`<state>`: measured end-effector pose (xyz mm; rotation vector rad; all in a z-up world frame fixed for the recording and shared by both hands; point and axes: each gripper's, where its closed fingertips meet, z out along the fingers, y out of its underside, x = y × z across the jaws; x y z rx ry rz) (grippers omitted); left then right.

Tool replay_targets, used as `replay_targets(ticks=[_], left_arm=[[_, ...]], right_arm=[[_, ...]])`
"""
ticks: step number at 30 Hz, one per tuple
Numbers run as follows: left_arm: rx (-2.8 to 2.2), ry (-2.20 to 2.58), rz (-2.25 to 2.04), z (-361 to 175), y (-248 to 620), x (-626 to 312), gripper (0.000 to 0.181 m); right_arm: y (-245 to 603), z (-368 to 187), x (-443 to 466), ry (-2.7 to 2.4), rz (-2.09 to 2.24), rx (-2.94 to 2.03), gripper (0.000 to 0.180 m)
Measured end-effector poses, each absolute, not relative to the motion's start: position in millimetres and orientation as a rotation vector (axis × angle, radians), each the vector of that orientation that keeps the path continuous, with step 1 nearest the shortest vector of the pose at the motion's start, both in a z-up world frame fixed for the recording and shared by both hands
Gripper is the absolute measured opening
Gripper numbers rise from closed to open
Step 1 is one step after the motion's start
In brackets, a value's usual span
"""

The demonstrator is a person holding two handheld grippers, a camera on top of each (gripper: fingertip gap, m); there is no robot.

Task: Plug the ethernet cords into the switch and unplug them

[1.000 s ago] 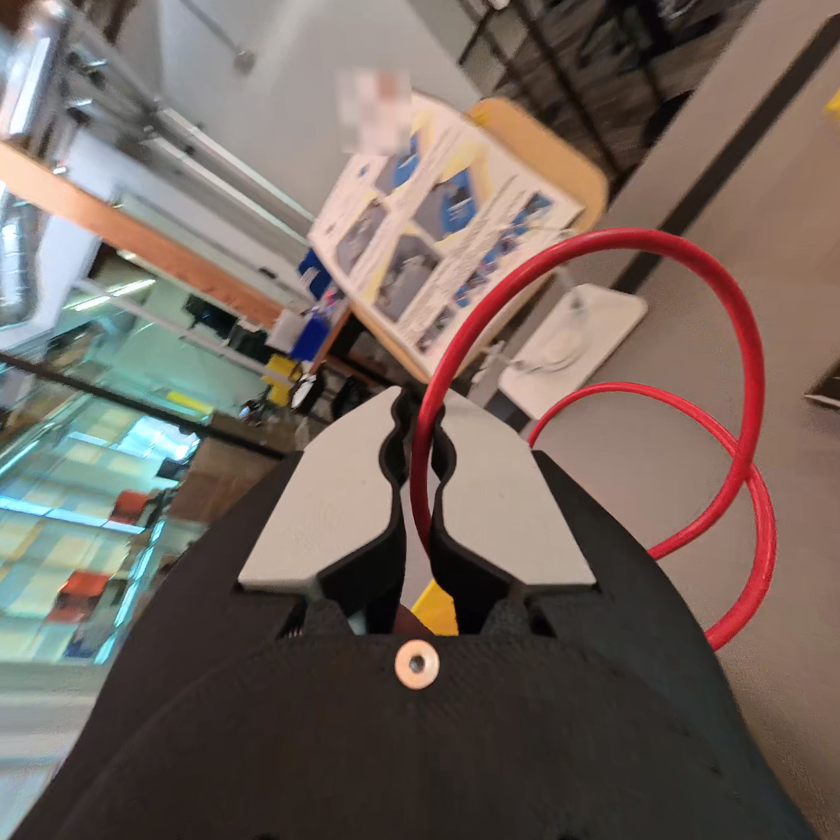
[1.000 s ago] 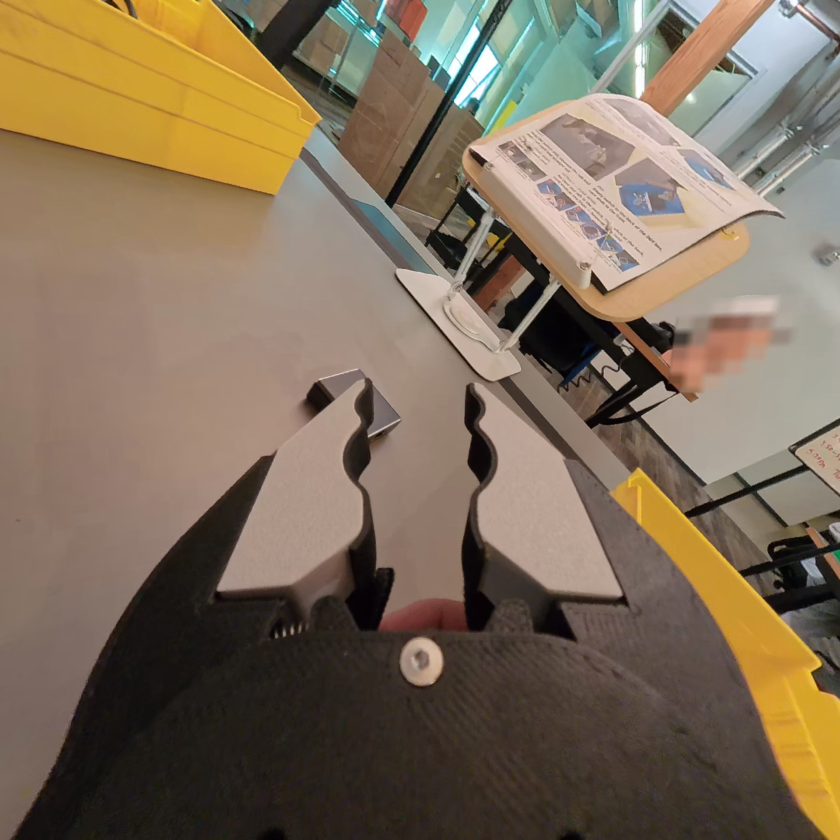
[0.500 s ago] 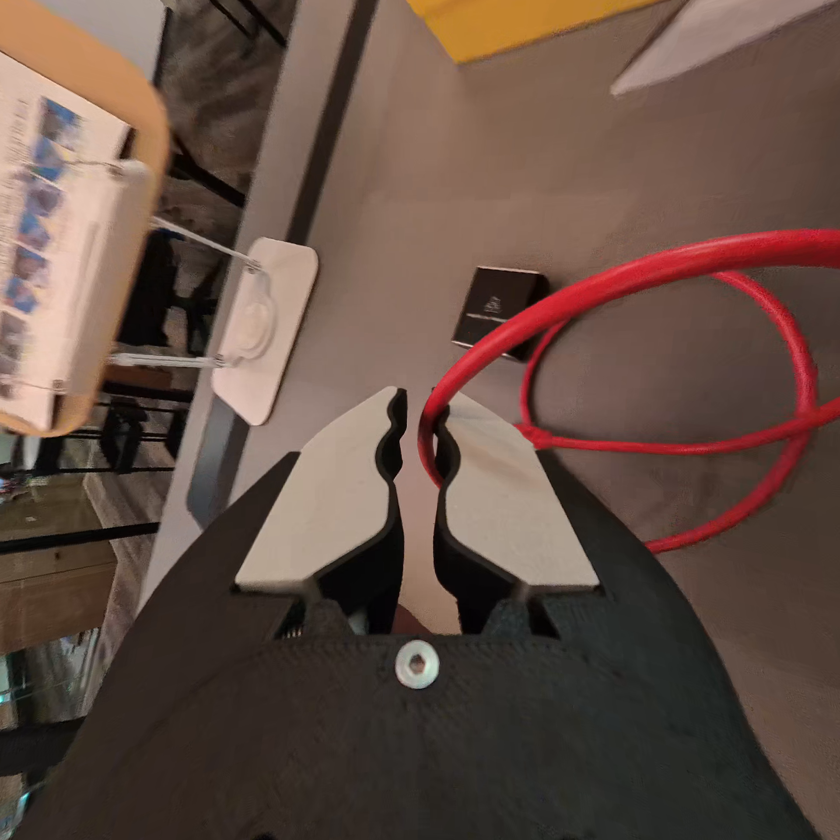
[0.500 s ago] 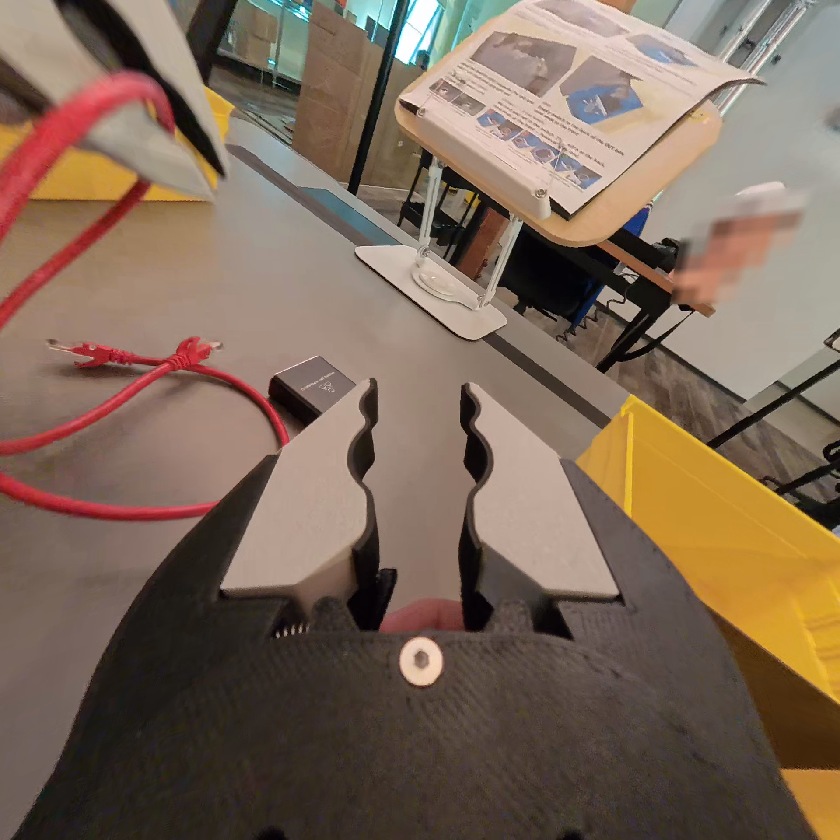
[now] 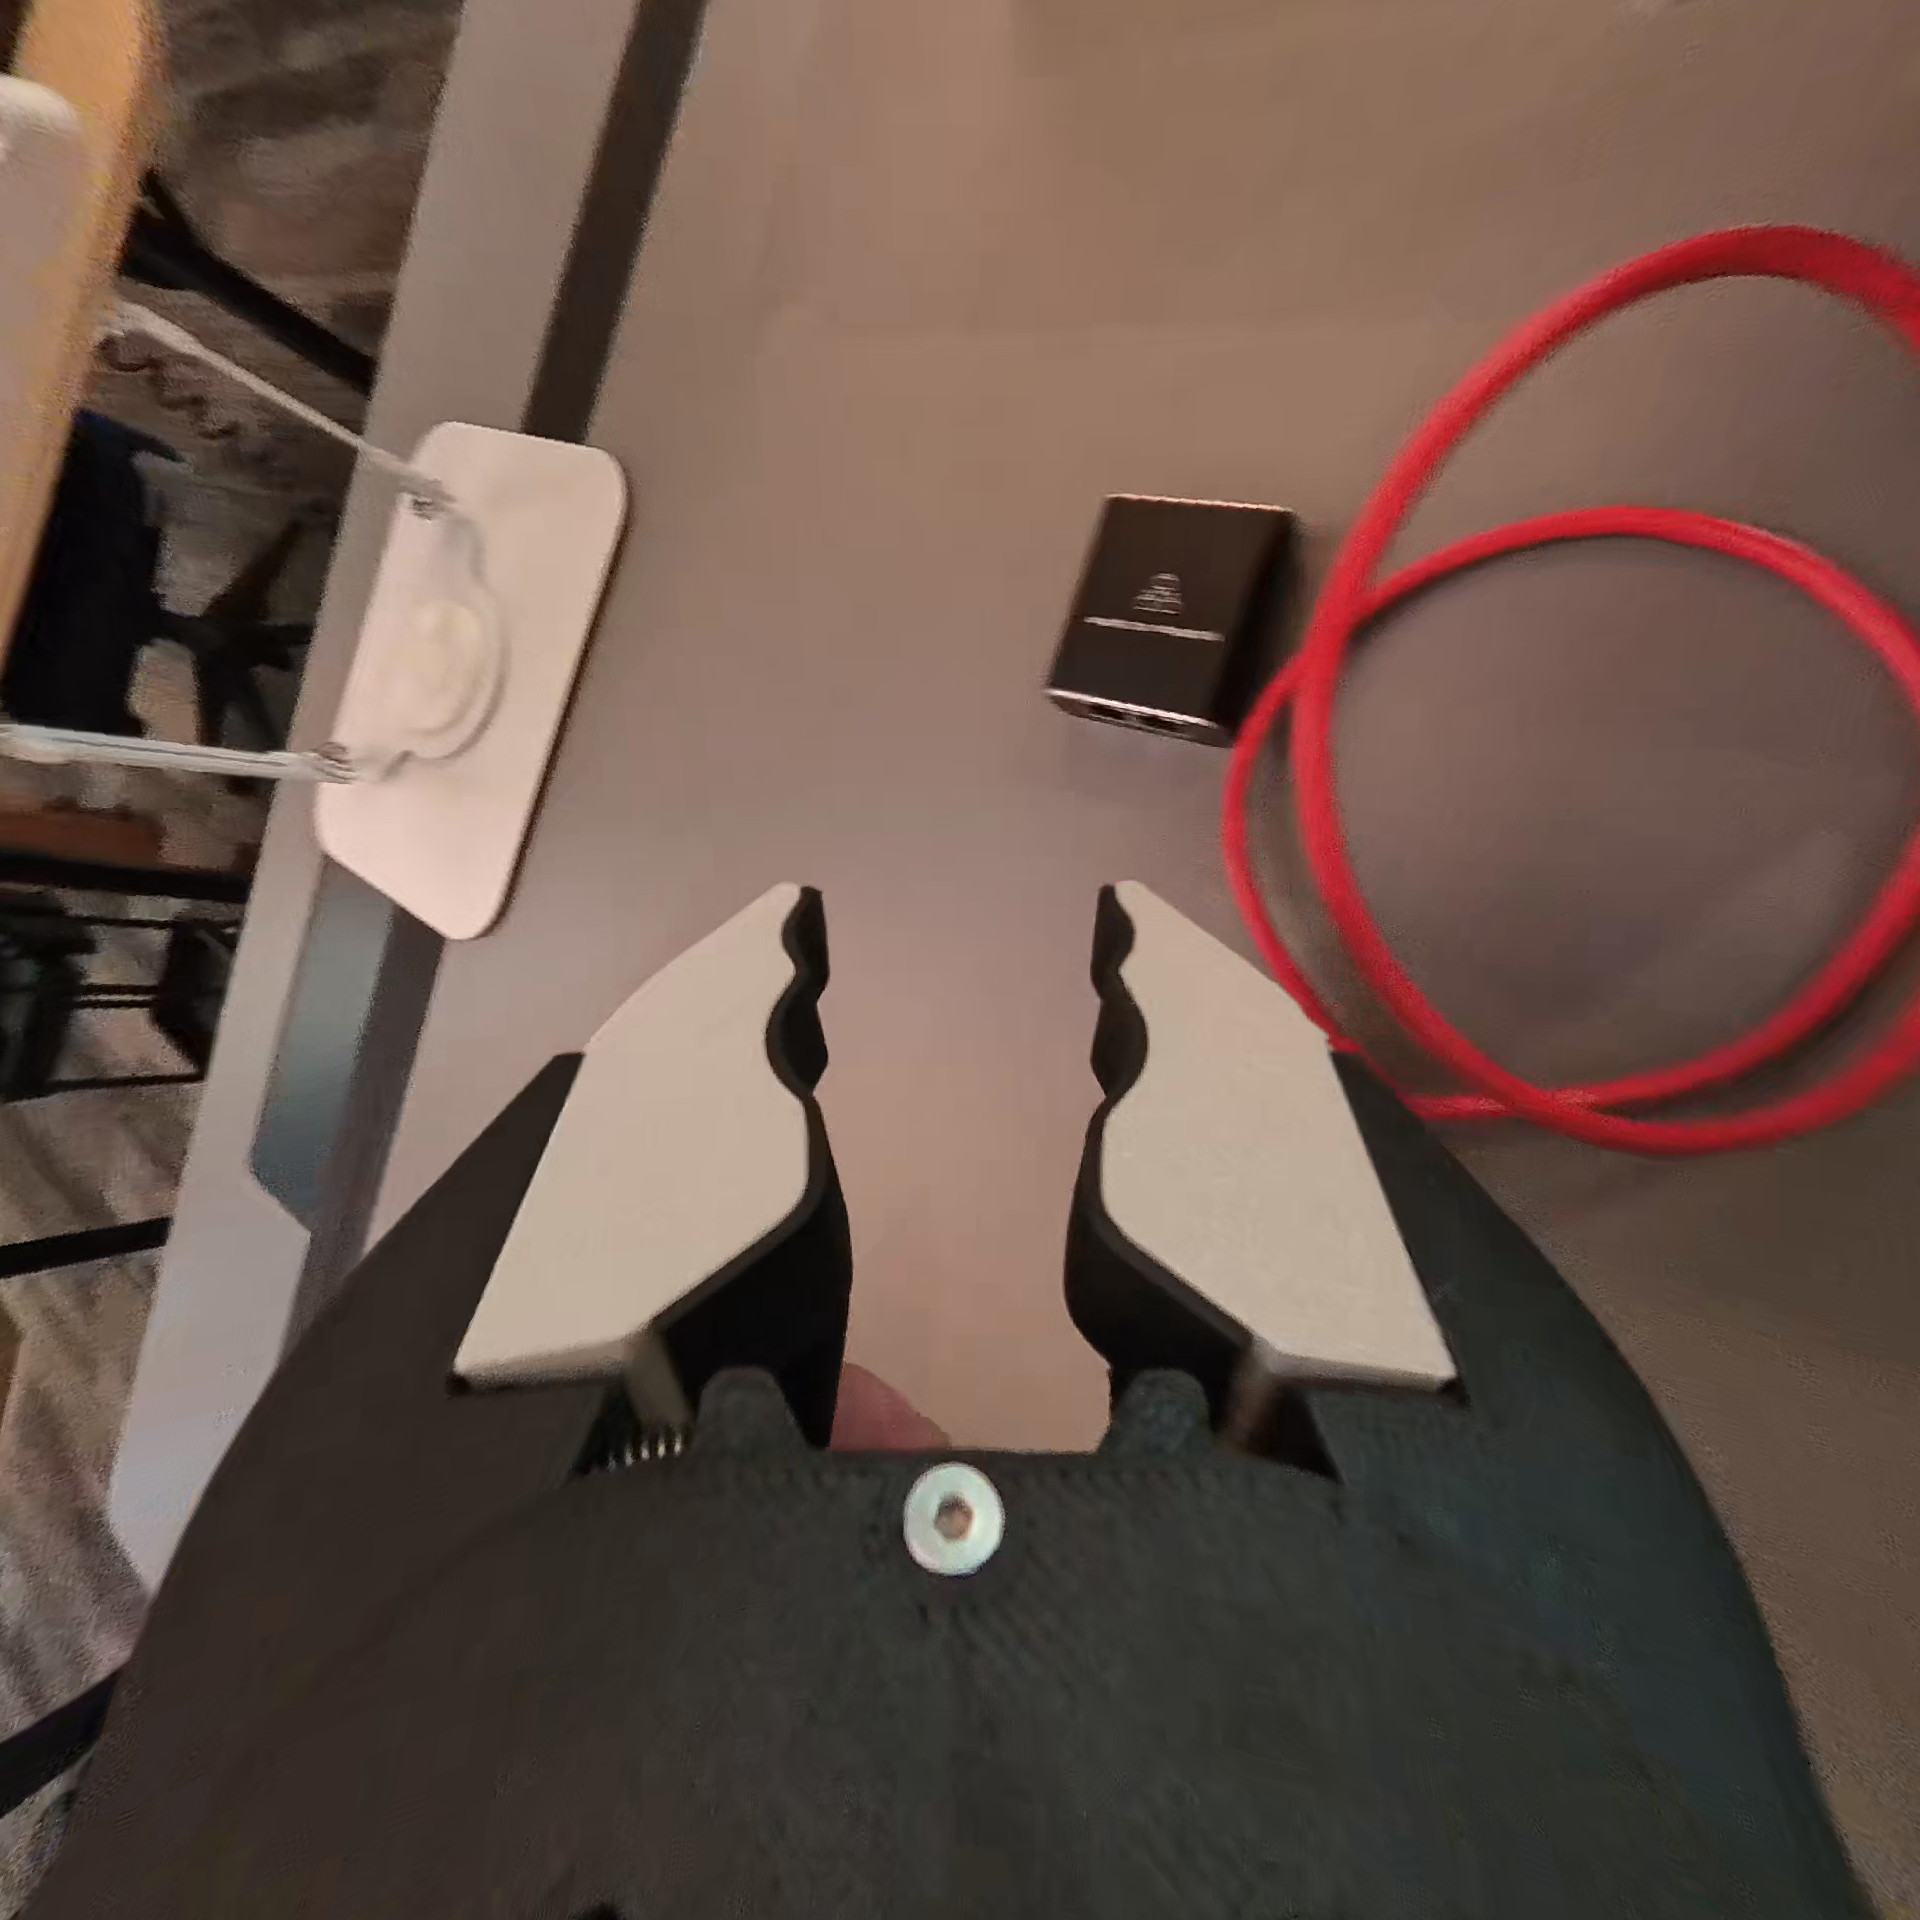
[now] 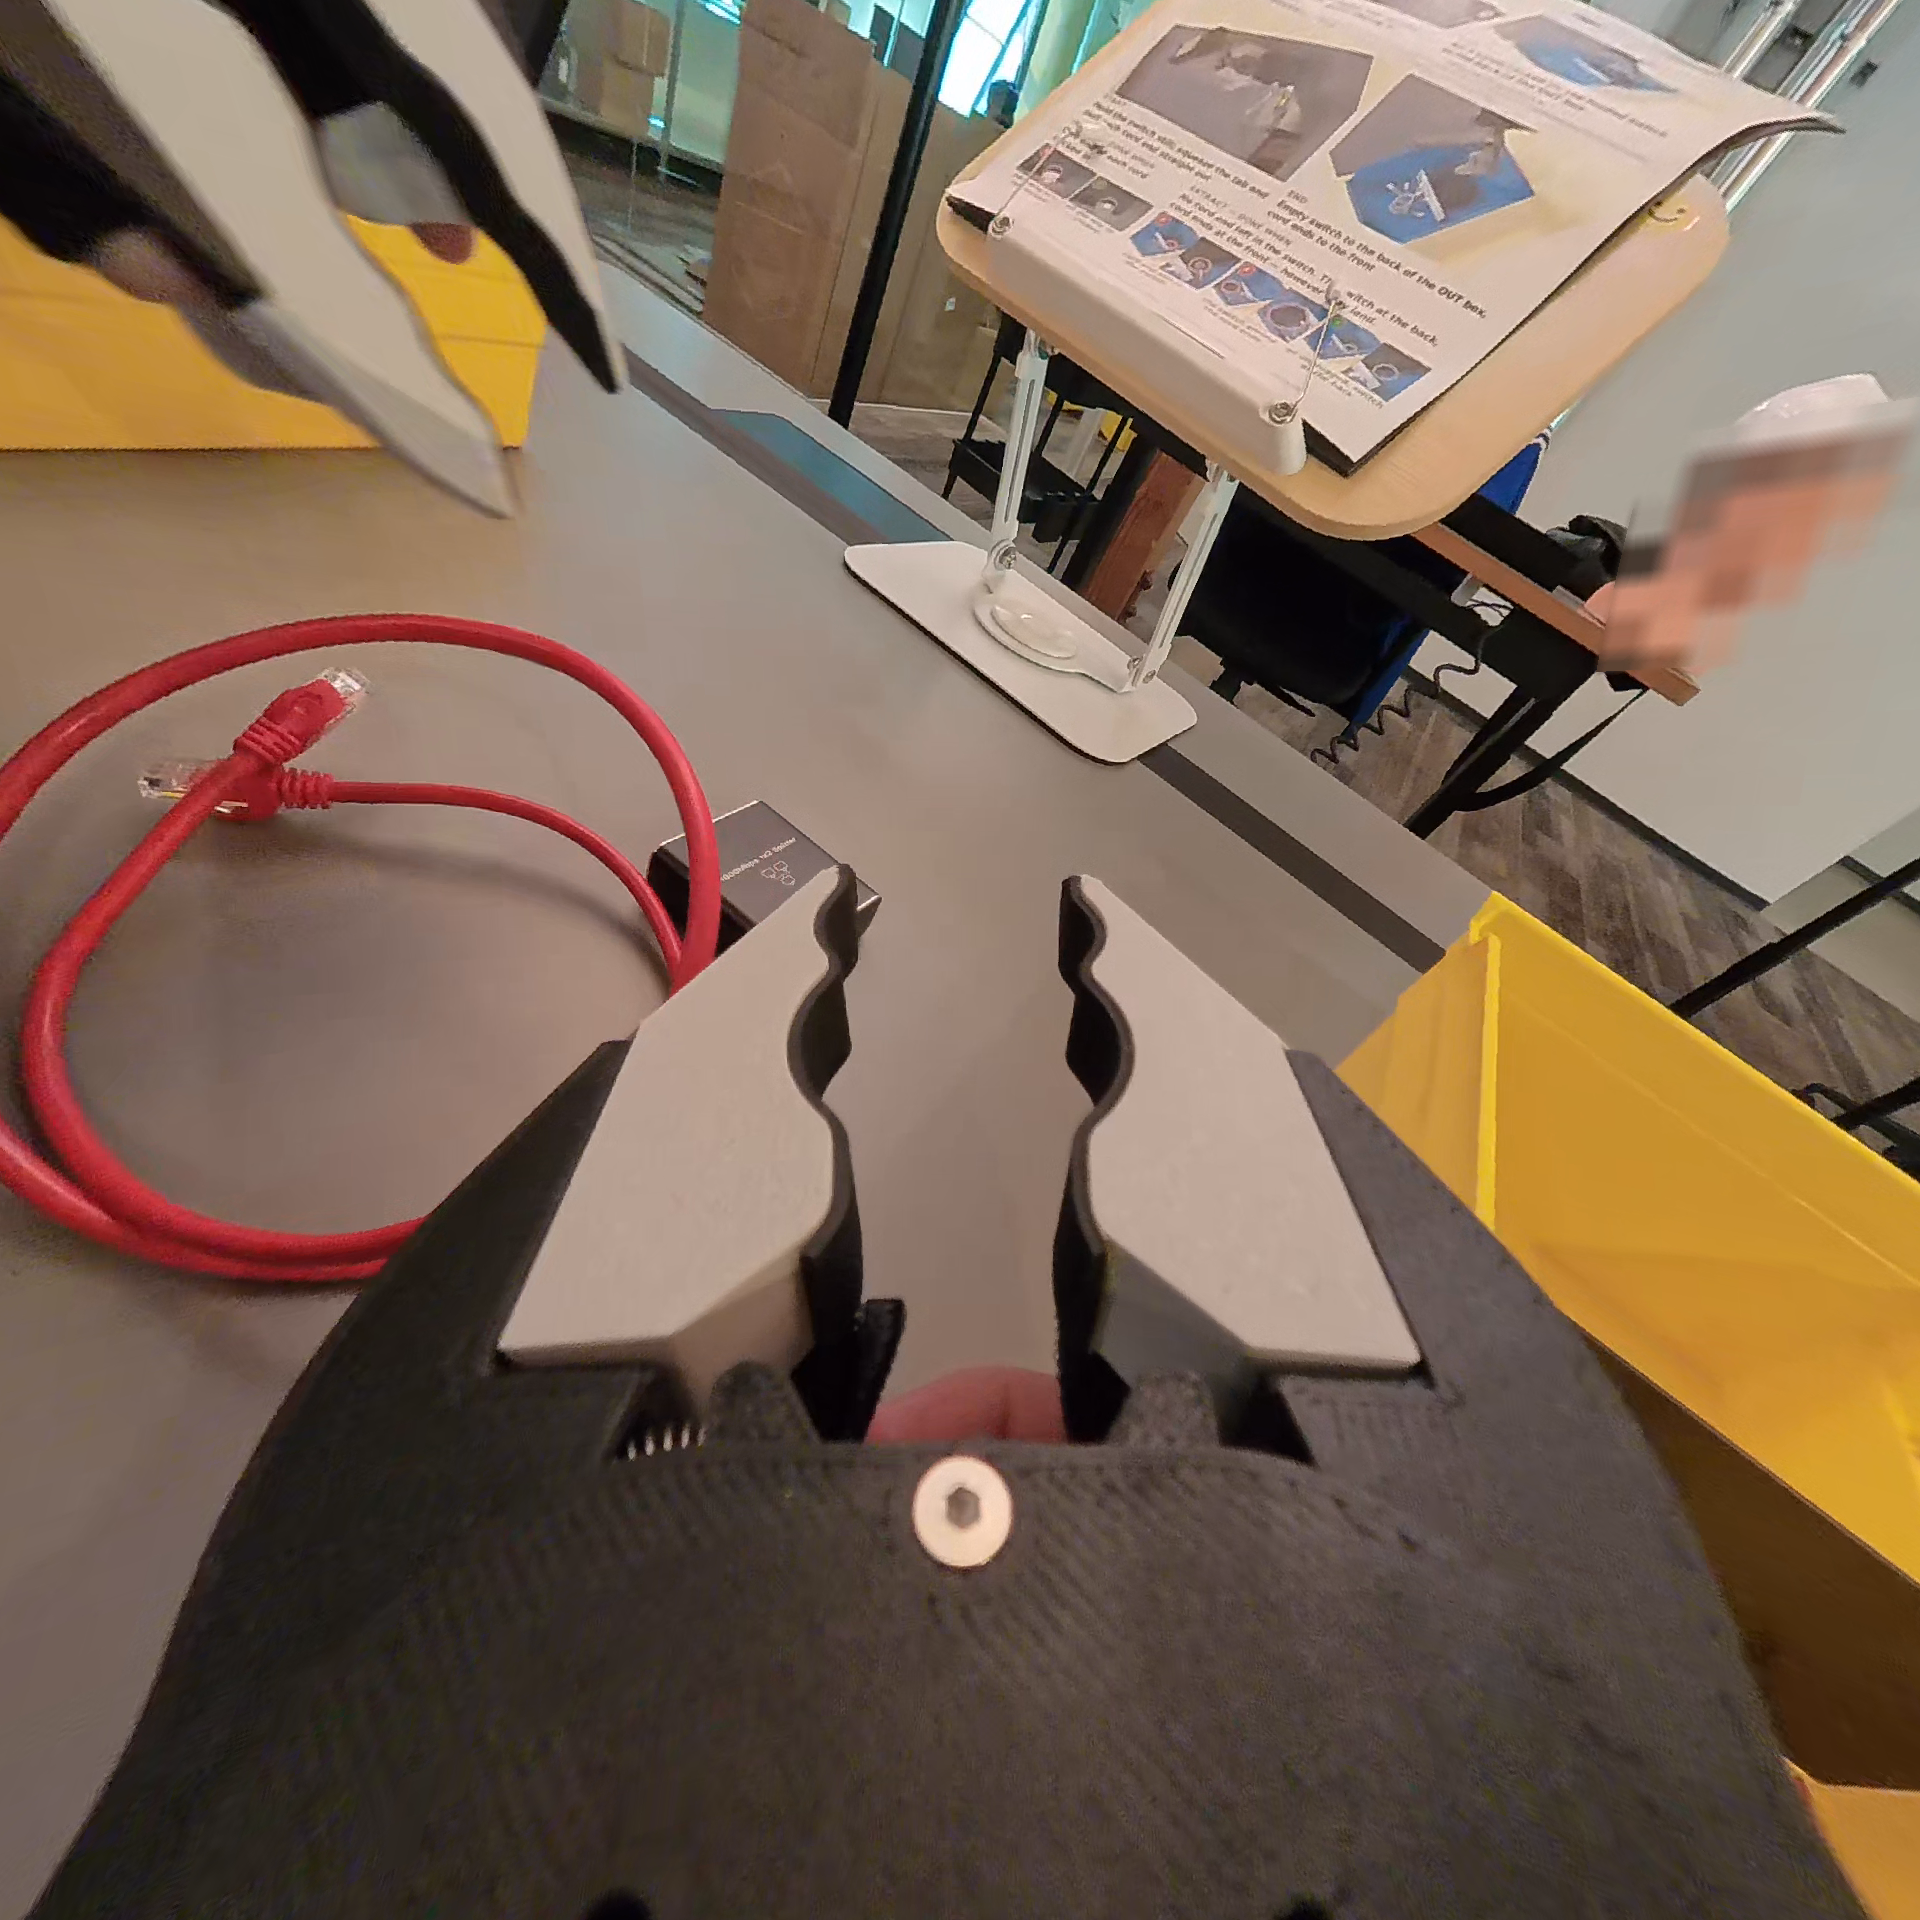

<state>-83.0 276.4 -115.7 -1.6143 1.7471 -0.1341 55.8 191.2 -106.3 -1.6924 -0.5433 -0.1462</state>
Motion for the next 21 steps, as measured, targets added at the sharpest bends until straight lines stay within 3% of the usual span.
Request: replay_targets(ticks=[5,13,21], left_arm=[[-1.54,1.852,-0.101,-145.3,298.9,-44.5,0.049],[-1.583,2.101,-0.285,-201.2,273.3,1.5,0.08],[-1.572,2.137,-0.337,-216.4,272.1,15.3,0.057]], right_arm=[[190.4,-105.1,56.6,-0.541,-0.153,-1.689,0.037],[188.7,-102.8,64.3,-0.515,-0.131,-1.685,0.037],[187.4,-101.5,62.0,-0.524,-0.11,-1.676,0.037]])
